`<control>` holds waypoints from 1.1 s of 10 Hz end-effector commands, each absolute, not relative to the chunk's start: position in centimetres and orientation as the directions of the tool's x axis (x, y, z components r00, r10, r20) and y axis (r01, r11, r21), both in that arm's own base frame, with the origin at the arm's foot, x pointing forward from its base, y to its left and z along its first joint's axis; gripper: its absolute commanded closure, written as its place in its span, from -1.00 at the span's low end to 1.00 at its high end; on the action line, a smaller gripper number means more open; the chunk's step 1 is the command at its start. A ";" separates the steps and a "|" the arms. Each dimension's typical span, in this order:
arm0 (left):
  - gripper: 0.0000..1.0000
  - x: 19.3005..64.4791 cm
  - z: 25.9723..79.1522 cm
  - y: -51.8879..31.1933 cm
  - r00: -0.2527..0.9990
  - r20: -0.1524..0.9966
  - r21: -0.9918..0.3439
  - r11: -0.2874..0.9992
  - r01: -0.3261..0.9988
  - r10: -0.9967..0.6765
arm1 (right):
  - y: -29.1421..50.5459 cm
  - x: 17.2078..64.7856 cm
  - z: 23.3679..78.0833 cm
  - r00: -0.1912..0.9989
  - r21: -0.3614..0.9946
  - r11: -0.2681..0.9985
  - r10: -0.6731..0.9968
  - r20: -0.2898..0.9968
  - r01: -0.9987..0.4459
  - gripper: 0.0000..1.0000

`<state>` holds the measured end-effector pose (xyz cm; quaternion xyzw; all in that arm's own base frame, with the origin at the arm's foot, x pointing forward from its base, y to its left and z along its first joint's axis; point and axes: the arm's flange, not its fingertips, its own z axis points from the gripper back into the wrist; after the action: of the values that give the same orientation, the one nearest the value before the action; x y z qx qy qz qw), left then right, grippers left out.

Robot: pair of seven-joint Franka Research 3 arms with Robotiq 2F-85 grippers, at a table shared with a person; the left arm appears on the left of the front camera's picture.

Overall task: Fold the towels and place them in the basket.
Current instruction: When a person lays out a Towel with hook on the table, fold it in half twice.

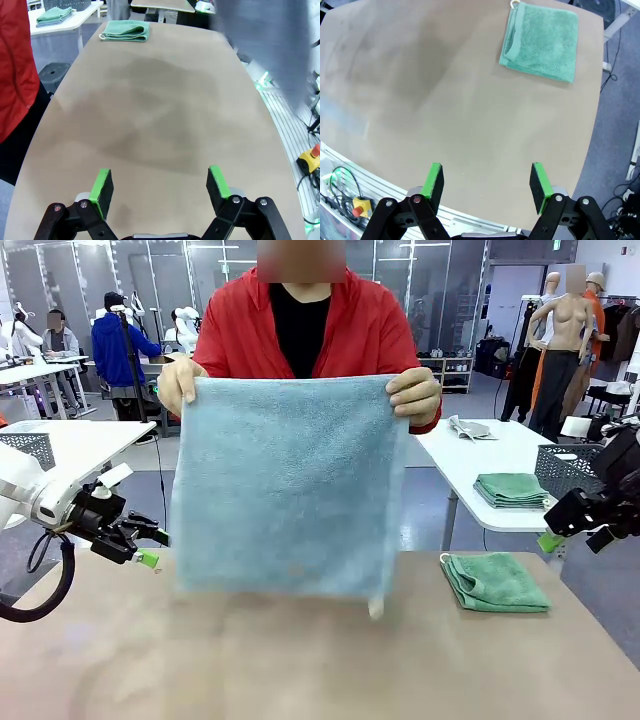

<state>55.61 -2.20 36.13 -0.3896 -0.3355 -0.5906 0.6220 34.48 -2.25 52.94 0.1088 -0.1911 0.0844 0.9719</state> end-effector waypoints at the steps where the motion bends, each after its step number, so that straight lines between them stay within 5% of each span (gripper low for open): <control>1: -0.89 55.5 36.4 -2.3 0.078 0.874 -0.088 0.000 0.996 -0.480 | -2.0 34.6 53.2 0.915 0.175 0.968 0.098 0.391 -0.179 -0.73; 11: -0.89 55.5 36.4 -2.3 0.078 0.874 -0.088 0.000 0.996 -0.480 | -2.0 34.6 53.2 0.915 0.175 0.968 0.098 0.391 -0.179 -0.73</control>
<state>55.61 -2.20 36.13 -0.3896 -0.3355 -0.5906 0.6220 34.48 -2.25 52.94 0.1088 -0.1911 0.0843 0.9719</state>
